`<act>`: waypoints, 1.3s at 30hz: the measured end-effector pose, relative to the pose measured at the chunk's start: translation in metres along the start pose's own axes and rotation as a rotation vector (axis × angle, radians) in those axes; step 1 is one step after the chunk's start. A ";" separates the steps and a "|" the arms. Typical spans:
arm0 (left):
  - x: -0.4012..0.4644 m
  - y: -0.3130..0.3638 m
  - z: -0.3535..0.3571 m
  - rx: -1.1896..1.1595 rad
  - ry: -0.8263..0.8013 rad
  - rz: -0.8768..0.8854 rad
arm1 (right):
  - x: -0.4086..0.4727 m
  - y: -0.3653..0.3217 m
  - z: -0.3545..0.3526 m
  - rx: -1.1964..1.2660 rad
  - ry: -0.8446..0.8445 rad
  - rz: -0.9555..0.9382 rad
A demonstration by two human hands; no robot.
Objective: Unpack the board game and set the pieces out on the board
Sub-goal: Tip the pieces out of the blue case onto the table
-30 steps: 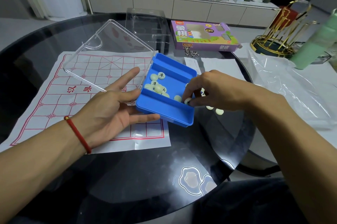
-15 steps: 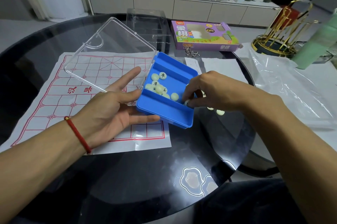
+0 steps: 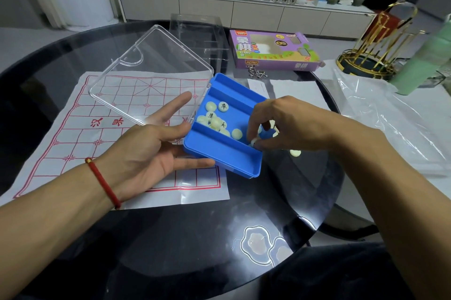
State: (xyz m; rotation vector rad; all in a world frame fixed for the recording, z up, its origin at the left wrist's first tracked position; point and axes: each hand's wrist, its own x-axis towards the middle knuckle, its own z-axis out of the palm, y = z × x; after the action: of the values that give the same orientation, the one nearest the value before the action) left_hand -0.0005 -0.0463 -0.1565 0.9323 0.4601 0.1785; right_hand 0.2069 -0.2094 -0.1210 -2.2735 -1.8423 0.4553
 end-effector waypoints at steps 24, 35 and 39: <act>-0.001 0.003 0.000 -0.024 0.030 0.004 | 0.002 -0.006 0.001 -0.047 0.025 0.002; 0.003 0.007 -0.006 -0.071 0.169 0.038 | -0.011 0.037 0.001 0.096 0.014 0.218; 0.004 0.009 -0.007 -0.081 0.204 0.051 | -0.002 0.032 0.022 0.041 0.010 0.168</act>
State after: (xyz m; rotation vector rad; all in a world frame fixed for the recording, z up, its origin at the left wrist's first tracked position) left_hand -0.0001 -0.0341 -0.1539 0.8501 0.6135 0.3387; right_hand 0.2283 -0.2196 -0.1516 -2.4087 -1.6287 0.4999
